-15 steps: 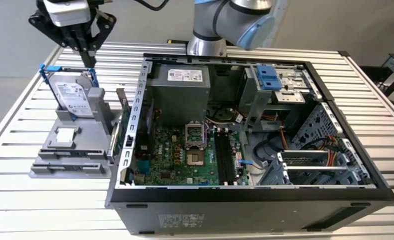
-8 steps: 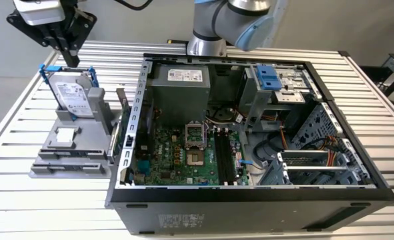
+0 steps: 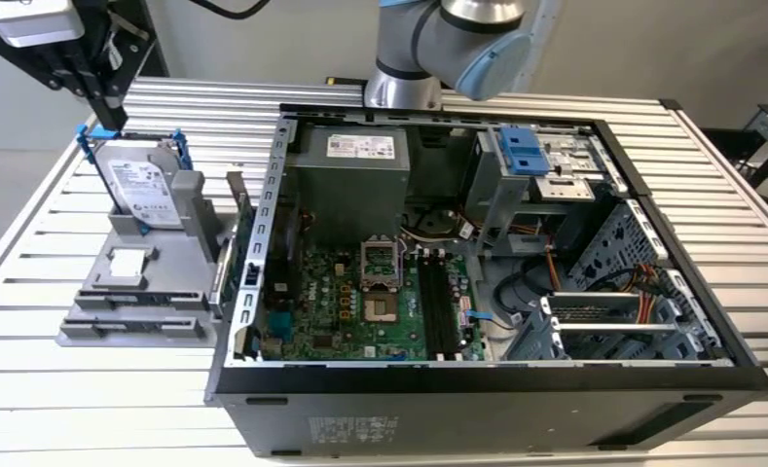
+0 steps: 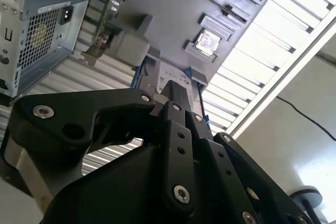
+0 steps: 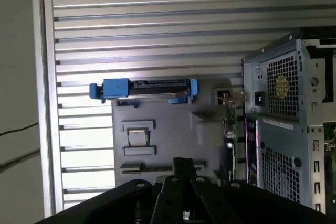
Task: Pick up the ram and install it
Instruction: 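Reach for the ram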
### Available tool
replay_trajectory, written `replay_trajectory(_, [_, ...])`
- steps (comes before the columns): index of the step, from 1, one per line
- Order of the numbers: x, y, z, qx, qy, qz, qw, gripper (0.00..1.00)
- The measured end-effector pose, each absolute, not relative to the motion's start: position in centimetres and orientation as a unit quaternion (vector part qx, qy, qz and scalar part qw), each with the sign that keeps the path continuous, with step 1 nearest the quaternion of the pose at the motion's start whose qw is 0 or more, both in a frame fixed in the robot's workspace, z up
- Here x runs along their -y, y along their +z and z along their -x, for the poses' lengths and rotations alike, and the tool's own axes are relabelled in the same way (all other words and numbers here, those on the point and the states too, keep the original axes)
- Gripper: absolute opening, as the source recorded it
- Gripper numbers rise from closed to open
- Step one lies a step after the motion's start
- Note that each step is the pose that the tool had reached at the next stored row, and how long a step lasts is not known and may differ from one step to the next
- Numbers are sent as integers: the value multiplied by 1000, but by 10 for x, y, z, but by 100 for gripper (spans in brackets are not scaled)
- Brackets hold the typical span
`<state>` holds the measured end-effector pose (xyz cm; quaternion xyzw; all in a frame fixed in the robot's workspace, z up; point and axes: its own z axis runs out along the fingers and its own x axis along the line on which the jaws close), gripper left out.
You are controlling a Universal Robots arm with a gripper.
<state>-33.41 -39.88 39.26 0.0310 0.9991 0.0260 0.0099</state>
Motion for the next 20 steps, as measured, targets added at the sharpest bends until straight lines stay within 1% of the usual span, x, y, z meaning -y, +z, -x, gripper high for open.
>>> replay_trajectory(13, [399,393,348,-999,26,-18,10,0])
replay_trajectory(20, [415,393,350,-999,26,-18,10,0])
